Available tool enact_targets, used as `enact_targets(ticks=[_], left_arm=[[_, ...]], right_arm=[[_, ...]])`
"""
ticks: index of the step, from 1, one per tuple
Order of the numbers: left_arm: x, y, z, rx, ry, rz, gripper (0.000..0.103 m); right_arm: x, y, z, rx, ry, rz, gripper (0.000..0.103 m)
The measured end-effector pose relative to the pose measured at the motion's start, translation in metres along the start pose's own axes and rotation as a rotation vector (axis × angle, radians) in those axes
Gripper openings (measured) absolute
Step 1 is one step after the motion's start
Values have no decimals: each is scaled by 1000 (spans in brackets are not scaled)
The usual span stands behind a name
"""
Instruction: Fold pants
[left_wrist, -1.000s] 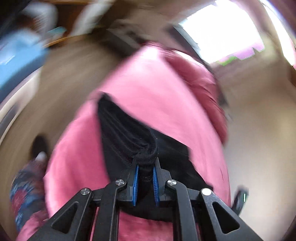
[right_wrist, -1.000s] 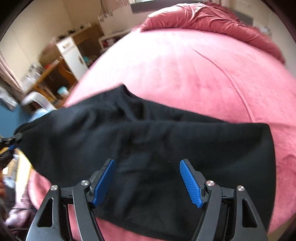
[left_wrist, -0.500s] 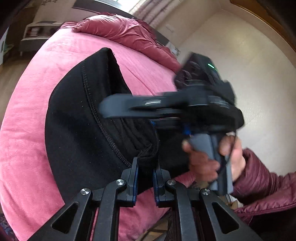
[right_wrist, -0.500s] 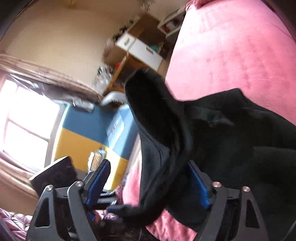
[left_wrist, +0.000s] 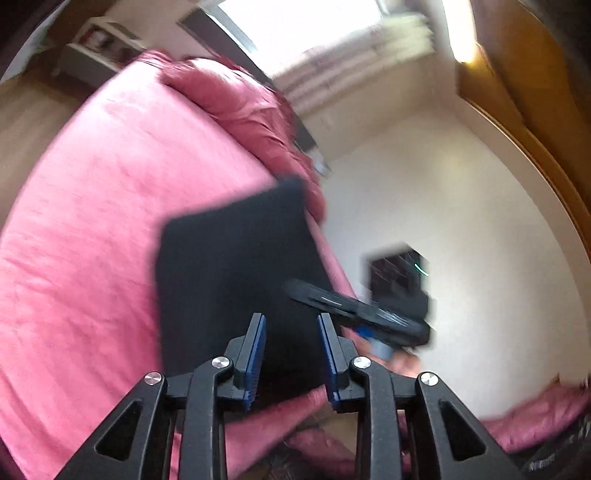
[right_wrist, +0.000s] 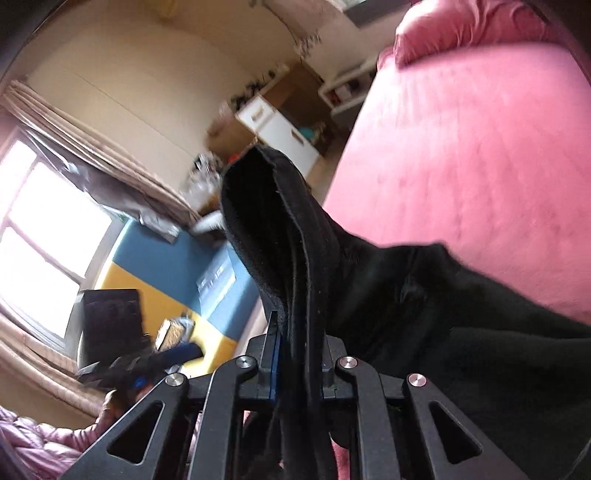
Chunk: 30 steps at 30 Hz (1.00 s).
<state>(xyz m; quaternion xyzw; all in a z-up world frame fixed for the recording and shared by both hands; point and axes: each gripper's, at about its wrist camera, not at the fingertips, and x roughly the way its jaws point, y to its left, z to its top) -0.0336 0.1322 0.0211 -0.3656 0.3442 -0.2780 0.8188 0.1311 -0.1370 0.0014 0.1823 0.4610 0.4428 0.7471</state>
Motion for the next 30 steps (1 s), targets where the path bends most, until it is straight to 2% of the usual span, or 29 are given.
enact_targets(ticks=[3,6,11,18,25,28,30], left_arm=[[21,9,6,-3,22,124,29],[45,21,6,-11,89,174,29],[96,11,-13,30,206,170,29],[153,-7,-38,116,369,171,29],[188,-11,-60,149,477,200,29],[200,-11,-65,156,492,219,29],[199,-12,-64,150,492,218,29]], right_arm=[[-29,2,2,3,-57,-13,14],[-58,-6,-4,28,-103,-31,14],[-98,-41,-19,125,-170,-116,14],[-132,-131,-54,343,-195,-238,14],[-135,-194,-81,473,-174,-304,14],[-137,-207,-87,504,-183,-287,15],[-144,-209,-90,522,-203,-291,22]])
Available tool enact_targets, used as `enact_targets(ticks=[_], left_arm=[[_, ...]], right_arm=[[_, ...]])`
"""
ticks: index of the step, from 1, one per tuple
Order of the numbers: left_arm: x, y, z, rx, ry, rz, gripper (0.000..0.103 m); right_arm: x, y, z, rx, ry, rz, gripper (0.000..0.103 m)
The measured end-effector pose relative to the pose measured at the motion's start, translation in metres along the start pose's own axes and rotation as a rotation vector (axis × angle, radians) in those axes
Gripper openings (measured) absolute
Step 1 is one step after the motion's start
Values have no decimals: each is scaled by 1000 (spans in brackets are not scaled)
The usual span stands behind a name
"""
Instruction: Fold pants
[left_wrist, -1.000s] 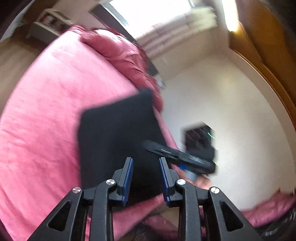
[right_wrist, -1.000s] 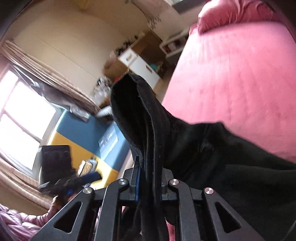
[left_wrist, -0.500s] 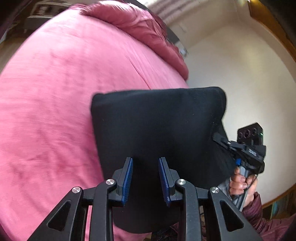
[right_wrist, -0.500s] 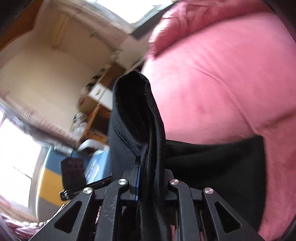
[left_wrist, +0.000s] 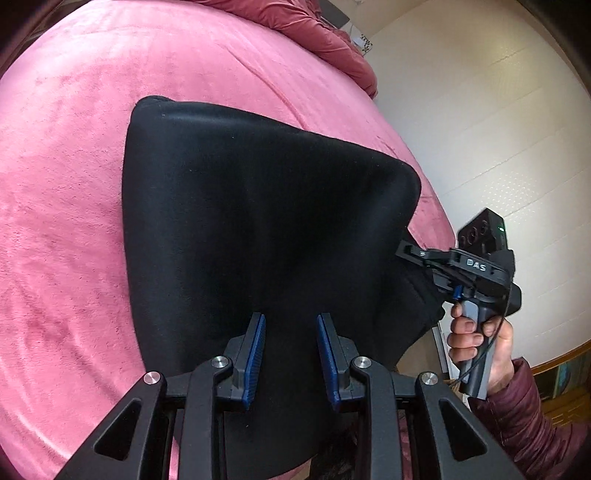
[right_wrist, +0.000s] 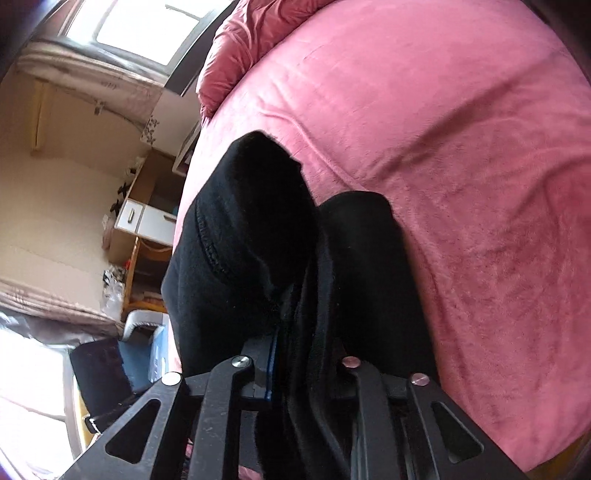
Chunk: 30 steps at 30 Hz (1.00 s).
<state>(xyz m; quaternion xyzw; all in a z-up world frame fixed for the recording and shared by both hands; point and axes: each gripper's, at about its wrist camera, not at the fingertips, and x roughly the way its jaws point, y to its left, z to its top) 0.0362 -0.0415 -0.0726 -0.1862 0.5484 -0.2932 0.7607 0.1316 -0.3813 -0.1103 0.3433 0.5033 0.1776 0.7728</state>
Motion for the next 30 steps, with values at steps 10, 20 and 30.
enact_targets(ticks=[10,20,30], left_arm=[[-6,12,-5,-12,-13,-27,29],[-17,8,-6,12,-26,-13,29],[-36,4,-7,42,-97,52,29]], right_arm=[[-89,27,-39,-100,-74,-50,39],[-58,9,-65,7,-51,-142,21],[-85,21,-82,-122,-37,-225,8]])
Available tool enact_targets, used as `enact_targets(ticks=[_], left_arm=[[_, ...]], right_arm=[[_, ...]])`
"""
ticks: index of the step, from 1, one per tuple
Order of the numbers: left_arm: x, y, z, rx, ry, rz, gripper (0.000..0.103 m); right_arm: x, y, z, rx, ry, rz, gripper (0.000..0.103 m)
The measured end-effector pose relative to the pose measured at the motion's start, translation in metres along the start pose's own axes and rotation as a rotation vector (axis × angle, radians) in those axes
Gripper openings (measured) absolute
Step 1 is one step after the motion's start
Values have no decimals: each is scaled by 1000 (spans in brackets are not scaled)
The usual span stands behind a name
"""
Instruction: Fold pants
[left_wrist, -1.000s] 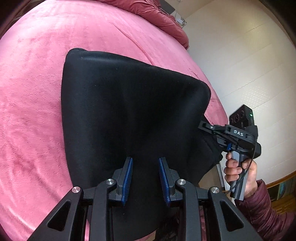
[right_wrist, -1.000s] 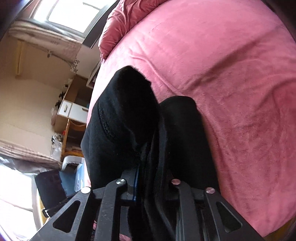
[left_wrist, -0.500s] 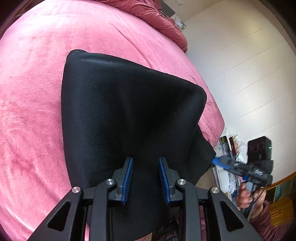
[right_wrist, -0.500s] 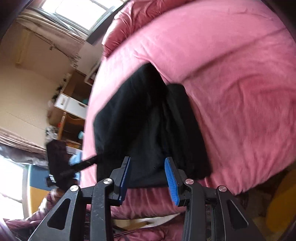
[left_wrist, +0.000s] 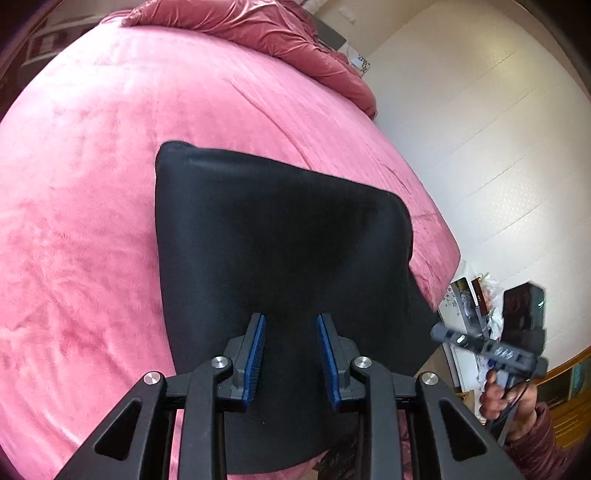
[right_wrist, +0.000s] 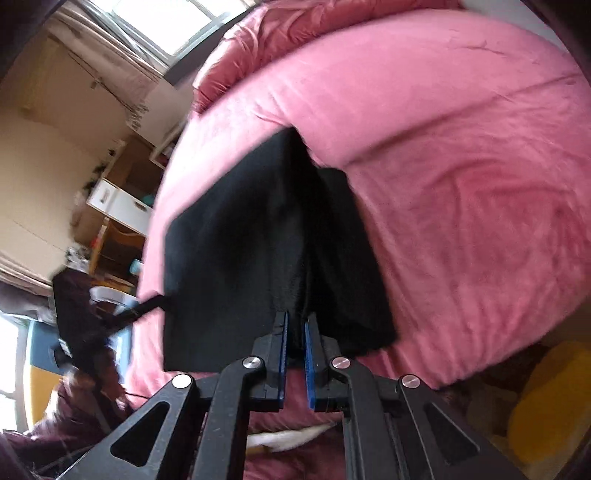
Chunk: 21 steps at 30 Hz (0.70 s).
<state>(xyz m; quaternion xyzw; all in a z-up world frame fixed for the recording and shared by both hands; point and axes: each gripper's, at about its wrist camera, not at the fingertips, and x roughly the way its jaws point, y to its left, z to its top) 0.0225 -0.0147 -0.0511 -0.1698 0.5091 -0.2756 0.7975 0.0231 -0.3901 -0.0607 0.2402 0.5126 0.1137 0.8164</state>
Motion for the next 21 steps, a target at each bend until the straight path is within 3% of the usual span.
enact_targets(ticks=[7,9,11,14,17,21], left_arm=[[31,-13,-7,107,102,88,29],[30,-14,-4,94,91,80,29],[22,-17,-2,89,63,72,29],[13,-21,1,101,18,92,29],[7,-28,5,123,-26,113,29],[9,-43,7,173,-54,167,30]], right_arm=[[33,-8,-5,-4,49,-87,8],[31,-4,-3,-29,67,-101,9],[25,1,-1,-46,72,-88,18],[7,12,4,-95,27,-131,45],[-4,36,19,-150,-45,-91,45],[15,69,39,-214,-64,-66,45]])
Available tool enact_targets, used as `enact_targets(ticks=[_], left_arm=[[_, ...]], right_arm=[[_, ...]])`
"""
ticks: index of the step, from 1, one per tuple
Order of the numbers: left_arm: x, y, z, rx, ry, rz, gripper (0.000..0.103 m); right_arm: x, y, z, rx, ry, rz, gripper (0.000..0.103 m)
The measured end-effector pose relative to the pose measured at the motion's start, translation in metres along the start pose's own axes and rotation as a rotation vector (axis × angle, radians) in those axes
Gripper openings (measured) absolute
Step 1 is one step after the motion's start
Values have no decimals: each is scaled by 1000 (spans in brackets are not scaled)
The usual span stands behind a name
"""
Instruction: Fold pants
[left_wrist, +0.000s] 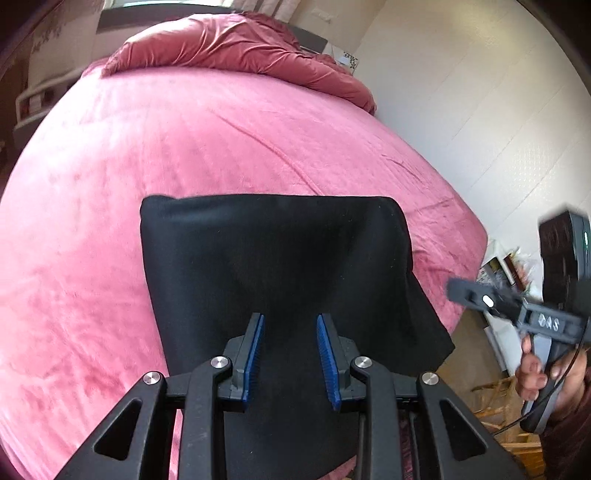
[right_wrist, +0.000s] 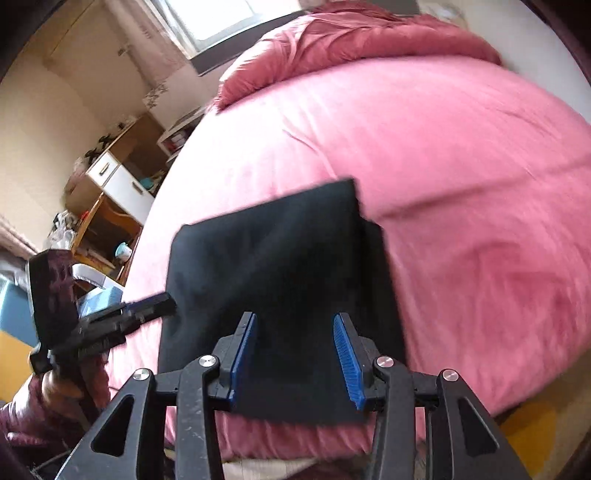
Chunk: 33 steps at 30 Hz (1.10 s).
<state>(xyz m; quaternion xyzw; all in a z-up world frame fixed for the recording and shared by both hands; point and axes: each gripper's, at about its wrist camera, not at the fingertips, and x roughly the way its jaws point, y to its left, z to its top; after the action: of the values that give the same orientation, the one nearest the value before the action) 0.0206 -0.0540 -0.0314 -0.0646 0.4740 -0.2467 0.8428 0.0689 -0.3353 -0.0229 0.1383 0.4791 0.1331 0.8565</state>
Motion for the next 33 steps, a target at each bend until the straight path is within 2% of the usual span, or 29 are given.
enact_targets(ticks=[3,5,9,17,22,31,33], left_arm=[[3,-5,-1,38,-1,52,32],[7,-6,-3,47,9,83,33],[23,-13,-7,65,30,125,33],[42,-18,-12,78,64,148,33],[52,-19,-10,79,67,149,34],[52,-25,-11,86,57,158,34],[49,-24,-11,86,54,161,37]], right_arm=[[26,14,14,-37,23,-8,45],[48,14,18,-41,75,-65,45],[68,3,15,-37,117,-168,45],[88,-7,11,-65,115,-197,42],[94,-14,14,-69,85,-174,42],[85,-14,9,-71,54,-157,42],[82,-14,8,-71,54,-152,42]])
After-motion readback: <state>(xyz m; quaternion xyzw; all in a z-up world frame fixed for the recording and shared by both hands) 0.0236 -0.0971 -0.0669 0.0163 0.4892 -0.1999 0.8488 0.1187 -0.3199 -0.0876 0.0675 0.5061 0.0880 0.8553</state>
